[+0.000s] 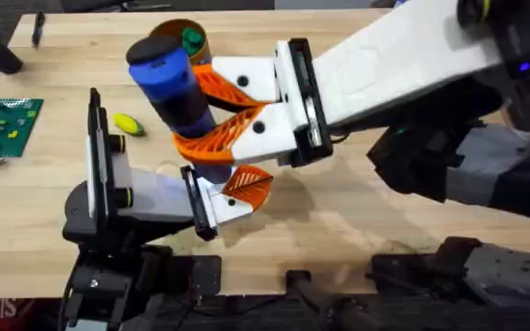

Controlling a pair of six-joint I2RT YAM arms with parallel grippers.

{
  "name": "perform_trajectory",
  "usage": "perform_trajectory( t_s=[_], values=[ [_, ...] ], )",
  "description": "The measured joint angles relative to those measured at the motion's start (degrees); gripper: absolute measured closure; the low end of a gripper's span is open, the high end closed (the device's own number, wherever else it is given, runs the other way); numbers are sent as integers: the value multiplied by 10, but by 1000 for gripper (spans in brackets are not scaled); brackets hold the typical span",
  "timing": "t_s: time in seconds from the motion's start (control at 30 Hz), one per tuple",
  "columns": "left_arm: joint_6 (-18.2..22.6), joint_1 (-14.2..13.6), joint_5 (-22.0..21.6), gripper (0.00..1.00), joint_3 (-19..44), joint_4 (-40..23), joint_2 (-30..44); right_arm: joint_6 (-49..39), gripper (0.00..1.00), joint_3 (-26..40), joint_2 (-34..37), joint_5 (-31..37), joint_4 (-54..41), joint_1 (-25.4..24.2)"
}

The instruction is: Pick up the gripper from the table and insert it into the empty holder that is missing its gripper. Then pick up a screw, insert it into the mounting hole, and use the screwdriver to tighten it. Finally, clean up the table by picking up the vegetable and placing it into the bucket.

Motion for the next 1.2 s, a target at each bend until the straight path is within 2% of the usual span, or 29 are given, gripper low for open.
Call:
perform_trajectory(
  t_s=[1.0, 1.2],
  values=[
    [0, 0, 0, 994, 0, 0, 0, -4, 976, 0, 0, 1, -7, -4],
    [-1, 0, 0, 994, 0, 0, 0, -7, 976, 2, -6, 9, -38, -4]
  ],
)
